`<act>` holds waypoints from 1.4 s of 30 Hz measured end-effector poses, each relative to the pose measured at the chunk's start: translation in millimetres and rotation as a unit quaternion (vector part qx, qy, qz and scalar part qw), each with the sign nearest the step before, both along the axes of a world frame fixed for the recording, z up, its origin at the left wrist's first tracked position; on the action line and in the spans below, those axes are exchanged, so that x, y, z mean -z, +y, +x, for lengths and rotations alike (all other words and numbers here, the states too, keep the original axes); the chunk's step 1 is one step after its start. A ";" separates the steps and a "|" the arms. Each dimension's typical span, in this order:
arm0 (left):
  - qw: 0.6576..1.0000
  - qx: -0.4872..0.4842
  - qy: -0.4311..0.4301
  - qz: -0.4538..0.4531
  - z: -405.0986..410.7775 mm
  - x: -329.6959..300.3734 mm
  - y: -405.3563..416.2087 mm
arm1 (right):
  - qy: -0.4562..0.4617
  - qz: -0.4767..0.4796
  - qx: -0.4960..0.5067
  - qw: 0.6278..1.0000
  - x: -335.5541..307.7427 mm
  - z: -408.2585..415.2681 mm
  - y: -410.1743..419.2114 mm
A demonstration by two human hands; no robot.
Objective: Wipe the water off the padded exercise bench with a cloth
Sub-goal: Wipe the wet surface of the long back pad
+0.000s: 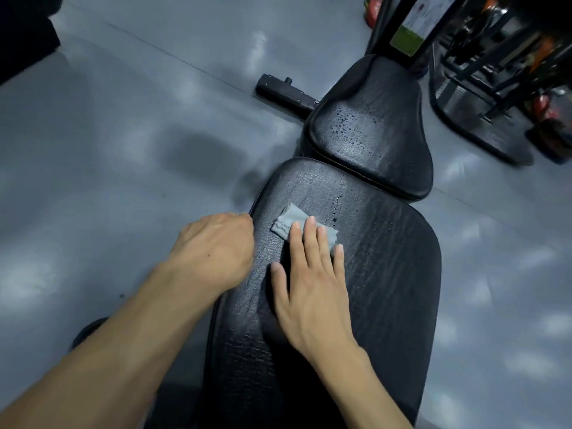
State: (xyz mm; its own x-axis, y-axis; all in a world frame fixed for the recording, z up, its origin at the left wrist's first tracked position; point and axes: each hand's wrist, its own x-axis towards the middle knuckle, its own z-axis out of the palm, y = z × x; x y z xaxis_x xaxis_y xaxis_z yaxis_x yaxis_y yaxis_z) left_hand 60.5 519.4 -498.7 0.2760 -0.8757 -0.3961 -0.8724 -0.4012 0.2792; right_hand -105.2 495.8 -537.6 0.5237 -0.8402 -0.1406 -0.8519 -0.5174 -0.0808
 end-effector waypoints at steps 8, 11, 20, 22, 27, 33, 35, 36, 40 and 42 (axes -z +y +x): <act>0.964 0.122 0.011 -0.237 -29.9 -5.2 -5.3 | -0.091 0.125 -0.040 0.987 -65.5 -89.2 -19.9; 0.964 0.221 -0.034 -0.142 -44.4 13.2 -1.0 | -0.121 0.120 0.046 0.984 -75.2 -130.4 -15.4; 0.965 0.213 -0.085 -0.126 -46.8 35.7 15.2 | -0.173 0.113 0.132 0.970 -80.8 -174.7 -2.4; 0.963 0.219 -0.079 -0.137 -44.1 39.3 27.3 | -0.157 0.117 0.129 0.972 -80.1 -184.7 -2.2; 0.958 0.248 -0.042 -0.138 -39.8 36.8 64.8 | -0.139 0.124 0.135 0.973 -82.3 -207.5 -1.7; 0.932 0.334 -0.036 -0.135 -51.6 41.3 113.9 | -0.136 0.123 0.132 0.974 -85.5 -232.5 2.2; 0.930 0.319 -0.045 -0.175 -61.3 40.4 117.2 | -0.137 0.118 0.134 0.974 -88.8 -238.2 3.7; 0.935 0.291 -0.042 -0.198 -68.6 40.3 116.4 | -0.140 0.117 0.134 0.974 -90.2 -240.2 4.5; 0.965 0.168 -0.074 -0.186 -117.2 63.4 108.8 | -0.158 0.111 0.134 0.972 -92.9 -244.9 7.9; 0.969 0.144 -0.106 -0.172 -143.1 80.1 110.0 | -0.164 0.109 0.131 0.972 -92.4 -246.6 8.9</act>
